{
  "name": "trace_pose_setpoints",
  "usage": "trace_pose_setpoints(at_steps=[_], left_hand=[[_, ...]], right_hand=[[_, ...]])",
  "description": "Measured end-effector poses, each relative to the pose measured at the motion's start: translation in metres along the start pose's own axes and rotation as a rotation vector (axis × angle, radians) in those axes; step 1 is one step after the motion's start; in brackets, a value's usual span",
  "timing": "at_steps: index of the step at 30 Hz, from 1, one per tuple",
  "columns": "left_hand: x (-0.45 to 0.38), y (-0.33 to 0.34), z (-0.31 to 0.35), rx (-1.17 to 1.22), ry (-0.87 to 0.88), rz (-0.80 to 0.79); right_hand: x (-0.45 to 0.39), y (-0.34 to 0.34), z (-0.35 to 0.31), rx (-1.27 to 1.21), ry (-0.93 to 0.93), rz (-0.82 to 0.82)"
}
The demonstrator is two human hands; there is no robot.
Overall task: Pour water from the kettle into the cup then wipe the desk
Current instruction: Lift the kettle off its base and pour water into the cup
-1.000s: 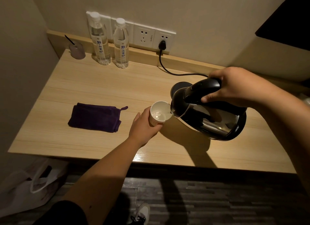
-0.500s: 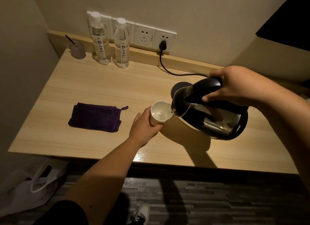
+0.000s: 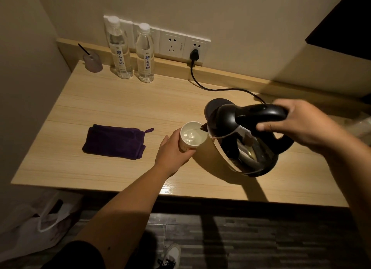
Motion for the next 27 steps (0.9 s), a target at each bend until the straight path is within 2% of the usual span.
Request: trace_pose_setpoints(at_steps=[3, 7, 12, 17, 21, 27], left_hand=[[-0.001, 0.001, 0.001, -0.009, 0.005, 0.008], [0.000, 0.000, 0.002, 0.014, 0.003, 0.021], [0.002, -0.001, 0.005, 0.025, 0.008, 0.030], [0.002, 0.000, 0.007, 0.024, -0.009, 0.012], [0.003, -0.001, 0.006, 0.034, -0.014, 0.004], [0.004, -0.001, 0.007, 0.047, -0.027, -0.005]], right_hand=[[0.026, 0.015, 0.042, -0.257, 0.085, 0.061], [0.063, 0.037, 0.103, -0.529, 0.220, 0.266], [0.093, 0.056, 0.155, -0.639, 0.323, 0.539], [0.105, 0.069, 0.180, -0.727, 0.403, 0.721], [0.111, 0.078, 0.186, -0.744, 0.419, 0.788], [0.112, 0.084, 0.189, -0.729, 0.433, 0.769]])
Point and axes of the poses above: each hand's wrist, its own x-axis away from the middle knuckle, its own y-axis out of the palm, z = x × y, the point moved 10 cm from there along -x, towards the middle knuckle, and after that the axes turned 3 degrees about -y, right-handed, at the moved point
